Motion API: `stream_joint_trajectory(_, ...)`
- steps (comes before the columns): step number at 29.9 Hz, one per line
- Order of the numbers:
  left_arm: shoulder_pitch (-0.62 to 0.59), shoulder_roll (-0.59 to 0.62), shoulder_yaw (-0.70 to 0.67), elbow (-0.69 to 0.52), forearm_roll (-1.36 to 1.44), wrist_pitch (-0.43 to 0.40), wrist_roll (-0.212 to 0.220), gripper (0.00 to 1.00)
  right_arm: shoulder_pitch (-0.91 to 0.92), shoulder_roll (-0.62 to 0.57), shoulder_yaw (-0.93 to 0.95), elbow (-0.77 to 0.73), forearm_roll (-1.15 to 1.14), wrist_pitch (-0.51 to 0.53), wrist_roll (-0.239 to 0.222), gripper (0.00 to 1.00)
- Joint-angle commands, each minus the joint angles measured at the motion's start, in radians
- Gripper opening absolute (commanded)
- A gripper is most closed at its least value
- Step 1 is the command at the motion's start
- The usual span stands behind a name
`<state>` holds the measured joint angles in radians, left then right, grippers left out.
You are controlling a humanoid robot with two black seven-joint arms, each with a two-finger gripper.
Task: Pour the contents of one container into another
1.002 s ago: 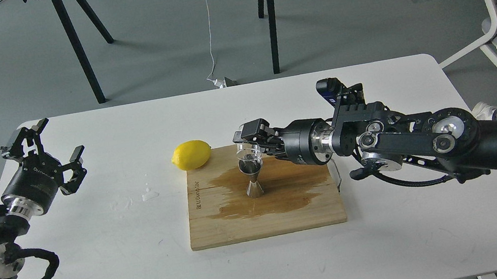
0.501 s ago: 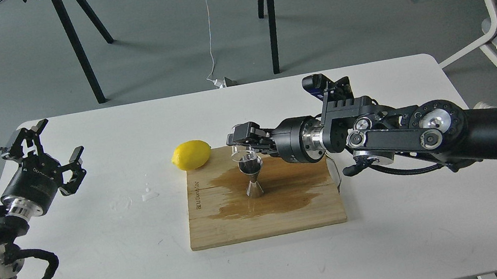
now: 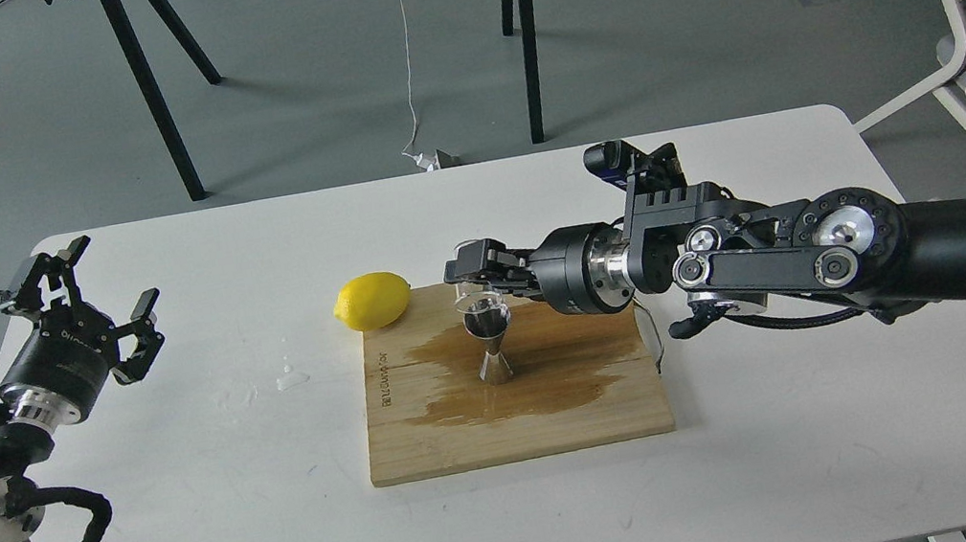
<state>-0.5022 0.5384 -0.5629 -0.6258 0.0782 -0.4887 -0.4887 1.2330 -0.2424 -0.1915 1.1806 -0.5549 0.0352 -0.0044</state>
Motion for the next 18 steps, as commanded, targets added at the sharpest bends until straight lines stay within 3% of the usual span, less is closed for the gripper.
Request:
stream_joint_trajectory(1, 0.001, 0.000, 0.000, 0.000, 0.000, 0.000, 0.000, 0.94, 0.017, 0.000, -0.017, -0.001, 0.000, 0.000, 0.000, 0.37)
stream_joint_trajectory(18, 0.002, 0.000, -0.002, 0.002, 0.000, 0.000, 0.000, 0.94, 0.040, 0.060, -0.054, -0.044, -0.011, -0.001, -0.002, 0.37)
